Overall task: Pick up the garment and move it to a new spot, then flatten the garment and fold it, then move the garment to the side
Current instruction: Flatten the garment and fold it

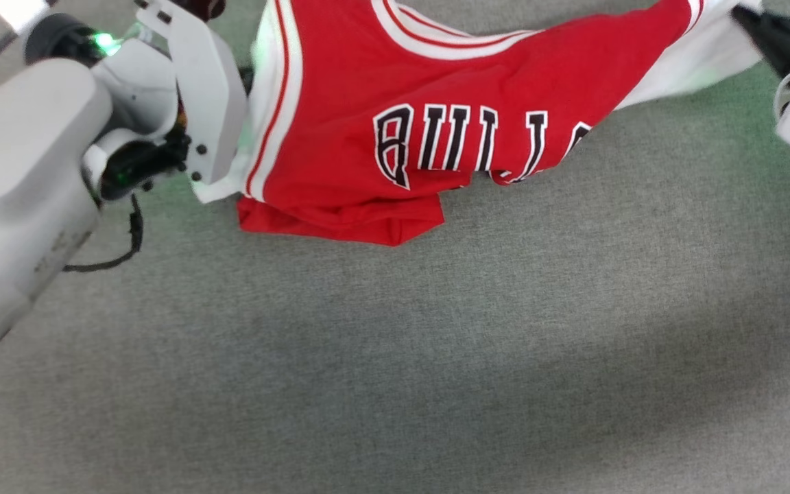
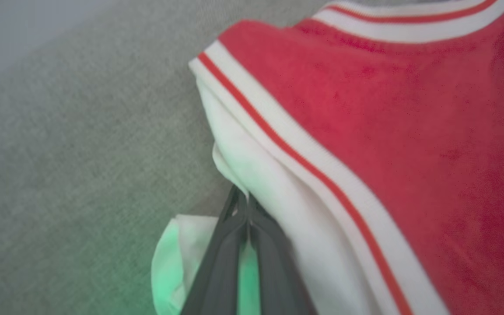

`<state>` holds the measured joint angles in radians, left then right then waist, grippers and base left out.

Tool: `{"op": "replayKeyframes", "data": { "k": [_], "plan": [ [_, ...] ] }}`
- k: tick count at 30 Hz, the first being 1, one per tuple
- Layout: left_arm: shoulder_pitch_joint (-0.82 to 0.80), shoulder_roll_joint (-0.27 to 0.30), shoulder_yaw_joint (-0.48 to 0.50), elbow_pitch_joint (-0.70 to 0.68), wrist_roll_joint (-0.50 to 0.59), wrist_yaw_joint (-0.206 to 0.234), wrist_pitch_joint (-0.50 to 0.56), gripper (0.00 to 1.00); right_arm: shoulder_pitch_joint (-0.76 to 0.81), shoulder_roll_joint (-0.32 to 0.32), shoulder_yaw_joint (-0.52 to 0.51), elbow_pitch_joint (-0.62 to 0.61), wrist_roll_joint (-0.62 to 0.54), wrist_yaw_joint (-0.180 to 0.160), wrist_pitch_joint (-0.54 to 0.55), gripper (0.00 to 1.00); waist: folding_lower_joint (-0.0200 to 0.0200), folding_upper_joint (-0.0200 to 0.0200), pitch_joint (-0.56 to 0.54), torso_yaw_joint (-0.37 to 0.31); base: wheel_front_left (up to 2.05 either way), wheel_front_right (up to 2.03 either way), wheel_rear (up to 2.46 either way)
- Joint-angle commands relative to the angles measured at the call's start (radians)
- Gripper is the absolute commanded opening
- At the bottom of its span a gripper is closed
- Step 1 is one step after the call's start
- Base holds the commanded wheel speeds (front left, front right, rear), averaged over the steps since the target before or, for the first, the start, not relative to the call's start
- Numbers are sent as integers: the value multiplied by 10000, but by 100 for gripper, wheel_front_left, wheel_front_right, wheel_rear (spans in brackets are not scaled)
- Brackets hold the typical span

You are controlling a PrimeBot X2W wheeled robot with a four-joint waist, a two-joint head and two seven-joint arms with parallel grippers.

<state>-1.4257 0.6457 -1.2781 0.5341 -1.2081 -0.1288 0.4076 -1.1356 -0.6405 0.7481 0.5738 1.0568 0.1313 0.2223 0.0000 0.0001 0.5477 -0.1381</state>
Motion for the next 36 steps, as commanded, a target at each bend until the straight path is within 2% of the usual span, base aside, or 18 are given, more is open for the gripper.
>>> {"op": "replayKeyframes", "data": {
  "k": [1, 9, 19, 24, 28, 31, 36],
  "plan": [
    [117, -46, 28, 106, -91, -25, -271, 0, -141, -83, -22, 64, 87, -11, -195, 0, 0, -1, -322, 264, 0, 0, 0],
    [-398, -660, 740, 1857, 27, -2, -3349, 0, -1250, -91, -518, 1217, -241, -12, -2029, 0, 0, -1, -754, 939, 0, 0, 0],
    [-2479, -2191, 2160, 4342, 128, 767, -6278, 0, -4621, 891, -1745, 4138, -1146, -12, -3616, 0, 0, -1, -360, 1537, 0, 0, 0],
    [-4023, -2513, 3058, 4992, 382, 1179, -6712, 0, -6444, 1292, -2165, 5533, -1541, -12, -4012, 0, 0, -1, -328, 1629, 0, 0, 0],
    [-4872, -2424, 4161, 4607, 1206, 1407, -6727, 0, -7397, 1505, -2345, 6119, -1710, -12, -4296, 0, 0, -1, -320, 1675, 0, 0, 0],
    [-4533, -2530, 5035, 4293, 1673, 1215, -6711, 0, -7381, 1643, -2225, 6154, -1737, -12, -4351, 0, 0, -1, -477, 1669, 0, 0, 0],
    [-3143, -2851, 5331, 4596, 1868, 437, -6719, 0, -6181, 1632, -1976, 5548, -1177, -12, -4053, 0, 0, -1, -837, 1627, 0, 0, 0]
  ]
}}
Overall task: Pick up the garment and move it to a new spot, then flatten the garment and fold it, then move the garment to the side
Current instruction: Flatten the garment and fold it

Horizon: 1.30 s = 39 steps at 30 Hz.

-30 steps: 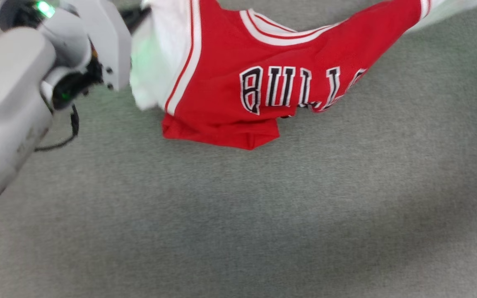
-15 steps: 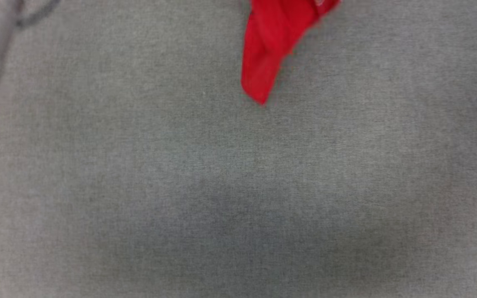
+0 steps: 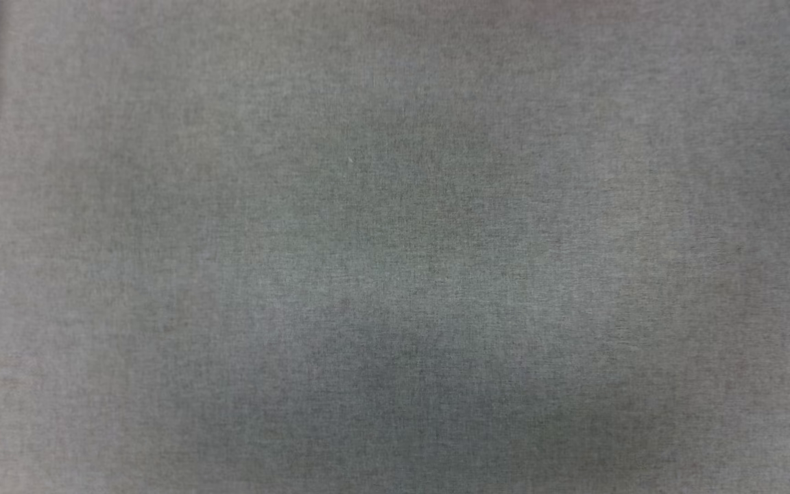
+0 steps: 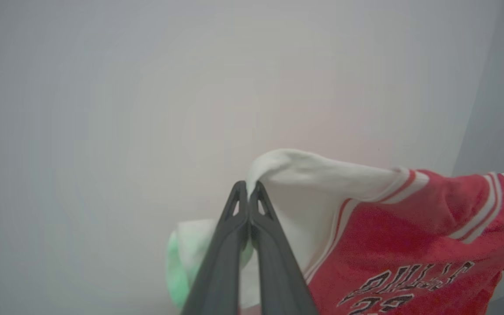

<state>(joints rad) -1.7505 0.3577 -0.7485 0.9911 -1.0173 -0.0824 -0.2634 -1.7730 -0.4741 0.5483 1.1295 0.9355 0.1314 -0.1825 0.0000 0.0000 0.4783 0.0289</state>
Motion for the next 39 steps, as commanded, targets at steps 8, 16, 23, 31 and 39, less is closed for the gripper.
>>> {"op": "replayKeyframes", "data": {
  "k": [8, 16, 23, 31, 39],
  "plan": [
    [3511, -54, 311, -753, -828, -490, -12, 0, 3600, -948, 682, -2659, 1592, -14, 901, 0, 0, 0, -657, -204, 0, 0, 0],
    [7747, 714, 903, -3579, -1263, -486, -12, 0, 7531, -2481, 957, -5702, 2970, -13, 1206, 0, 0, 0, -1306, -435, 0, 0, 0],
    [11476, 885, 1906, -6114, -751, -140, -13, 0, 10710, -3606, 944, -7424, 3501, -13, 1092, 0, 0, 0, -1979, -481, 0, 0, 0],
    [14316, 1087, 2493, -8564, -204, 286, -13, 0, 13154, -4258, 440, -8491, 4220, -14, 944, 0, 0, 0, -2194, -458, 0, 0, 0],
    [16528, 1633, 2467, -10782, 1, 587, -13, 0, 15124, -4865, -214, -9382, 4716, -14, 660, 0, 0, 0, -2060, -281, 0, 0, 0]
  ]
}}
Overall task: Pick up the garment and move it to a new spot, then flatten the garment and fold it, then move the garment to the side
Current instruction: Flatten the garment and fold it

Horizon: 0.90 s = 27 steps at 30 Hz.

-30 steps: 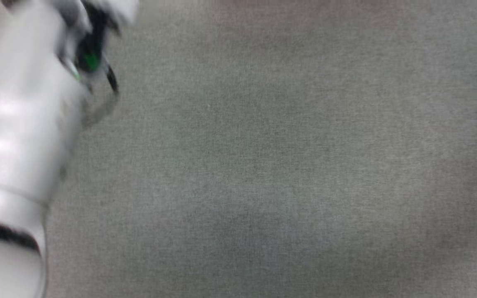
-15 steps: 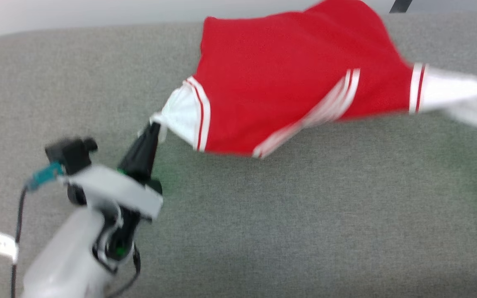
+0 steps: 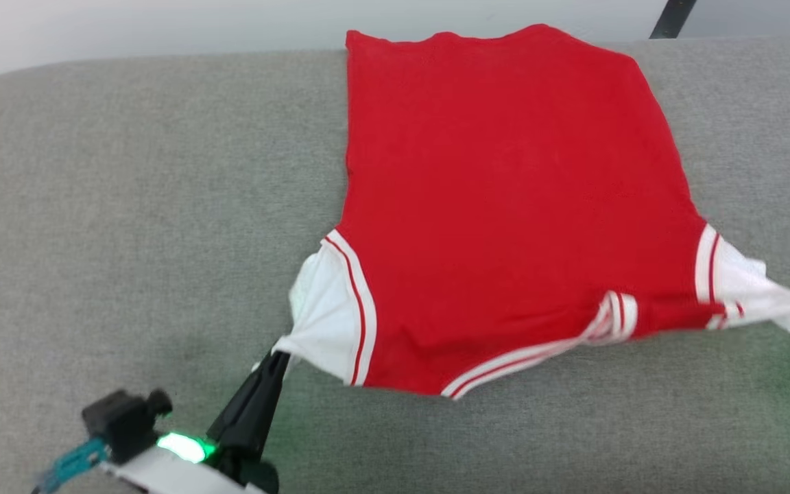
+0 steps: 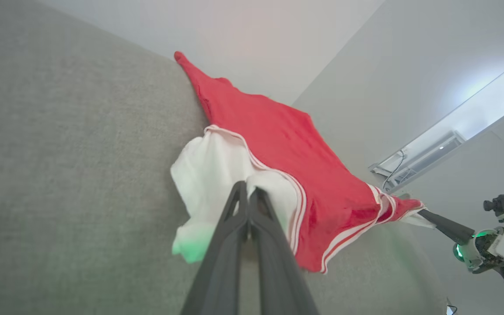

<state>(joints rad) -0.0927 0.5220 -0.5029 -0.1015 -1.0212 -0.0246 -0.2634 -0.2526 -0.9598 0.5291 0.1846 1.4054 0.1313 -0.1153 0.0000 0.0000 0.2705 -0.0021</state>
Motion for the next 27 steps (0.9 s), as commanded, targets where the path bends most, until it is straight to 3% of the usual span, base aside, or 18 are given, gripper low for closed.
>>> {"op": "replayKeyframes", "data": {
  "k": [1, 11, 17, 27],
  "plan": [
    [203, 63, 58, -126, -51, 80, -11, 0, 203, -141, -97, -93, 9, -11, -68, 0, 0, 0, 32, 67, 0, 0, 0],
    [2598, 950, 664, -2858, -526, 180, 35, 0, 3185, -1351, -1226, -1786, 376, -13, -816, 0, 0, 0, -5, 228, 0, 0, 0],
    [2371, 1051, 442, -2740, -357, 312, 412, 0, 3931, -1654, -1457, -2548, 106, -13, -515, 0, 0, 0, 176, 263, 0, 0, 0],
    [894, 422, -329, -349, -286, -222, 1197, 0, 2868, -394, -898, -1696, -1427, -11, 1180, 0, 0, 0, 387, 324, 0, 0, 0]
  ]
}}
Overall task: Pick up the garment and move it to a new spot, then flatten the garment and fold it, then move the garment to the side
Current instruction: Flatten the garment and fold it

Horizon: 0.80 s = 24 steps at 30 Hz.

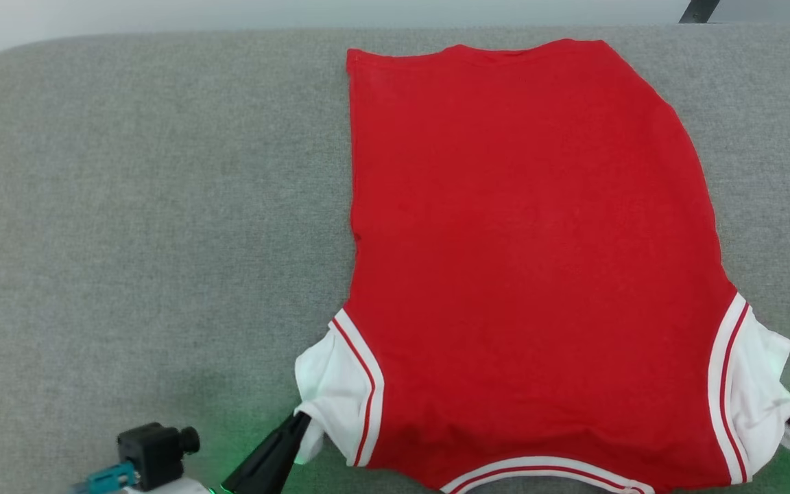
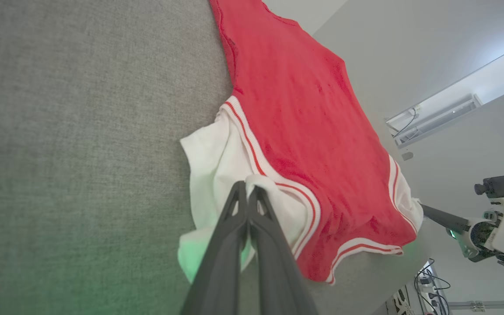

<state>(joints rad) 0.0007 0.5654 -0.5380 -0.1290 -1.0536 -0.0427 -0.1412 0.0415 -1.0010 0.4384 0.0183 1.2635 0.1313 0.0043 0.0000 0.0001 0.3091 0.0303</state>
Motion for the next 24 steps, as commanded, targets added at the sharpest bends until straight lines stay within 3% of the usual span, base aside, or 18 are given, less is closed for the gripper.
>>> {"op": "replayKeyframes", "data": {
  "k": [1, 12, 13, 14, 15, 18, 24],
  "plan": [
    [-129, -95, -53, 172, 61, -74, 9, 0, -162, 197, 36, 107, -163, -11, 101, 0, 0, -1, 4, 0, 0, 0, 0],
    [-623, -606, -705, 1986, 487, -257, 115, 0, -834, 1623, 204, 1267, -1739, -13, 1002, 0, 0, -1, 51, -78, 0, 0, 0],
    [-636, -641, -736, 2049, 500, -265, 94, 0, -884, 1696, 182, 1237, -1822, -13, 1018, 15, 0, -1, 57, -86, 0, 0, 0],
    [-653, -664, -750, 2094, 495, -273, 71, 0, -935, 1738, 113, 1201, -1924, -13, 983, 41, 0, -1, 69, -96, 0, 0, 0],
    [-684, -667, -750, 2123, 499, -300, 55, 0, -952, 1758, 22, 1150, -1996, -13, 932, 100, 0, -1, 78, -109, 0, 0, 0],
    [-728, -665, -716, 2109, 516, -312, -16, 0, -907, 1709, -333, 999, -2117, -16, 971, 100, 0, -1, 87, -146, 0, 0, 0],
    [-646, -607, -671, 1853, 618, -120, -136, 0, -424, 1002, -1688, -70, -2102, -13, 1660, 100, 0, -1, 90, -149, 0, 0, 0]
  ]
}}
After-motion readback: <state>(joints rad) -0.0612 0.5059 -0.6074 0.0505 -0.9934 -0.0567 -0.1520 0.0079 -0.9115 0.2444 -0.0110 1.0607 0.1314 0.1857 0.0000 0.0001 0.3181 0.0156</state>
